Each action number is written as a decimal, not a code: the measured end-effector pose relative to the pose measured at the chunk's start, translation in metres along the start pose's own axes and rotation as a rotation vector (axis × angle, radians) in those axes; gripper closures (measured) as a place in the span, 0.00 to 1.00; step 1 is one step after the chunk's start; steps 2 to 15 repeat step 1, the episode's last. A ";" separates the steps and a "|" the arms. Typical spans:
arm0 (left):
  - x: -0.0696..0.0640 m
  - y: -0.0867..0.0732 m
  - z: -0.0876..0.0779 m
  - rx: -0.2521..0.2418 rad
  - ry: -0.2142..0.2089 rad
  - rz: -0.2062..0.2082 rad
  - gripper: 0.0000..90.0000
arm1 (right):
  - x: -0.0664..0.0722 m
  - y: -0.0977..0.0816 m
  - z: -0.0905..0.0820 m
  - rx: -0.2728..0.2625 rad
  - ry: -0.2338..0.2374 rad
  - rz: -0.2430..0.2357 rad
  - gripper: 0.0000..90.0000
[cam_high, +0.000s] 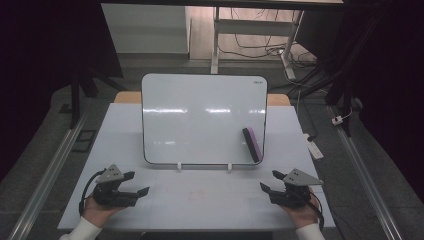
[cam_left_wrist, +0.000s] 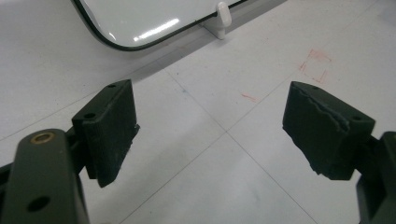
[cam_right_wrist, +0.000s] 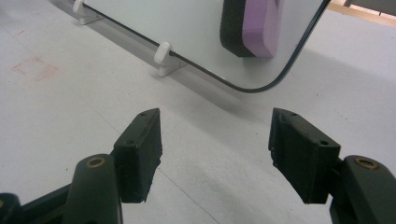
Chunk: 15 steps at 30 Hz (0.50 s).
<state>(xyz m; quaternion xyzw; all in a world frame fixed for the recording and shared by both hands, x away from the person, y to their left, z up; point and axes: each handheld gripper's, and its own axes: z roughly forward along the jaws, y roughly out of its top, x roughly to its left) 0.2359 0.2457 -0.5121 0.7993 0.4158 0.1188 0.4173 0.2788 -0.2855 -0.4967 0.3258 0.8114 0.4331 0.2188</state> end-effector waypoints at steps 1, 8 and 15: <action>0.000 0.000 0.000 0.000 0.000 0.000 0.21 | 0.000 0.000 0.000 0.000 0.001 -0.001 0.38; 0.000 0.000 0.000 0.000 0.000 0.000 0.21 | 0.000 0.000 0.000 0.000 0.001 -0.001 0.38; 0.000 0.000 0.000 0.000 0.000 0.000 0.21 | 0.000 0.000 0.000 0.000 0.001 -0.001 0.38</action>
